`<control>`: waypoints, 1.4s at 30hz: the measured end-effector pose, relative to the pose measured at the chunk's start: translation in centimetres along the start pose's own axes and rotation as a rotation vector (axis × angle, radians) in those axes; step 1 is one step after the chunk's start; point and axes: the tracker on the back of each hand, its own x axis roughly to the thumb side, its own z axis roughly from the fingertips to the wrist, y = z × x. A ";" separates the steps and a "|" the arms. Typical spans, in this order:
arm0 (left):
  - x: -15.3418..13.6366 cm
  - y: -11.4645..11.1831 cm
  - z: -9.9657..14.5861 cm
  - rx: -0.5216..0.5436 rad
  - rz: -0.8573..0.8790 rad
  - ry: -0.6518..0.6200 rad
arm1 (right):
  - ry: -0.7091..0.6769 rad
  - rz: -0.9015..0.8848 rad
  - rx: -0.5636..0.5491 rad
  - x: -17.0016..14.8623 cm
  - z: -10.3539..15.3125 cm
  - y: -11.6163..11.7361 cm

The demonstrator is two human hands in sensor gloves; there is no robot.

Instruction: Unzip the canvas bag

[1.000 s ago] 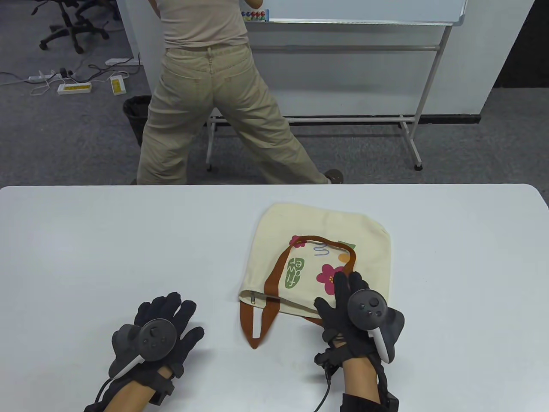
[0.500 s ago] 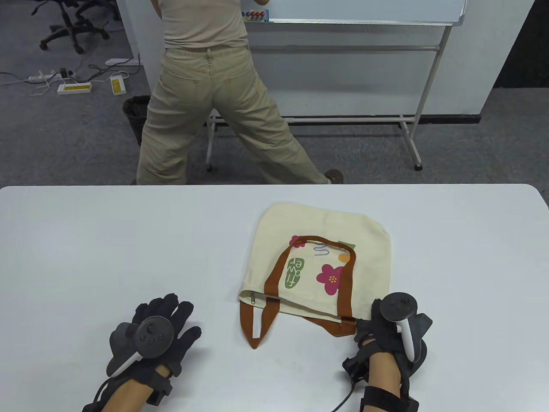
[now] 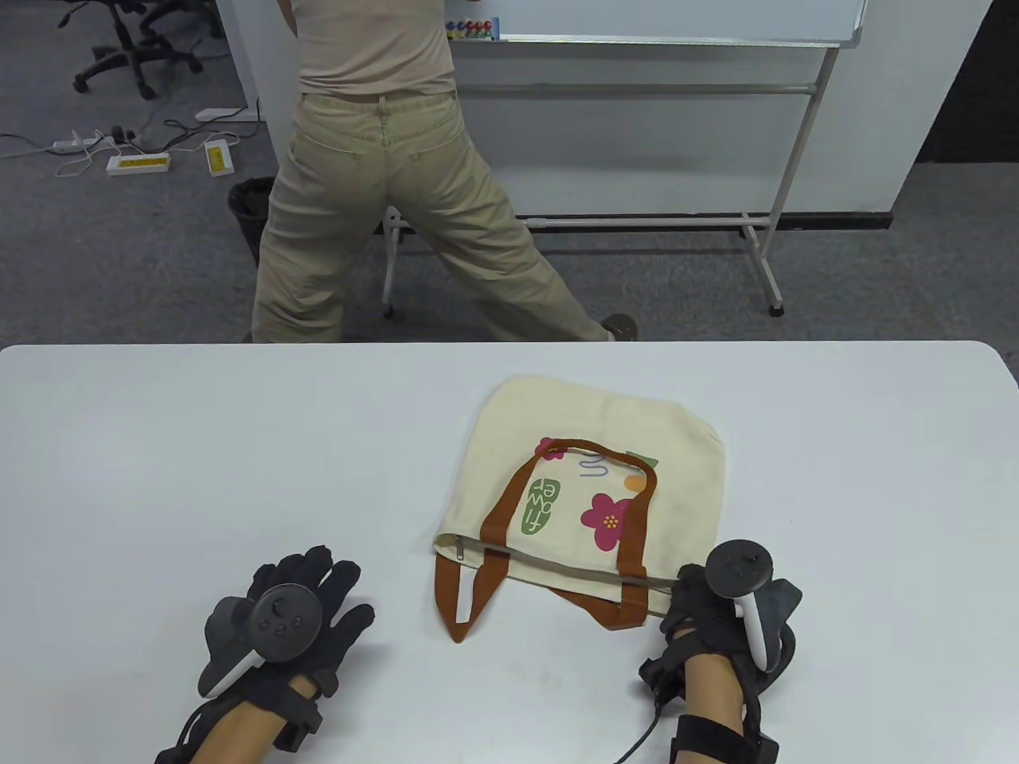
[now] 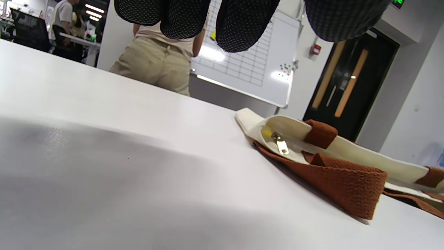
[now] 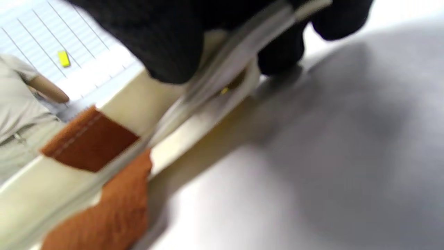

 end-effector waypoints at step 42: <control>-5.0 -0.8 0.0 -0.022 0.716 0.225 | -0.406 -1.297 0.670 6.1 2.2 5.2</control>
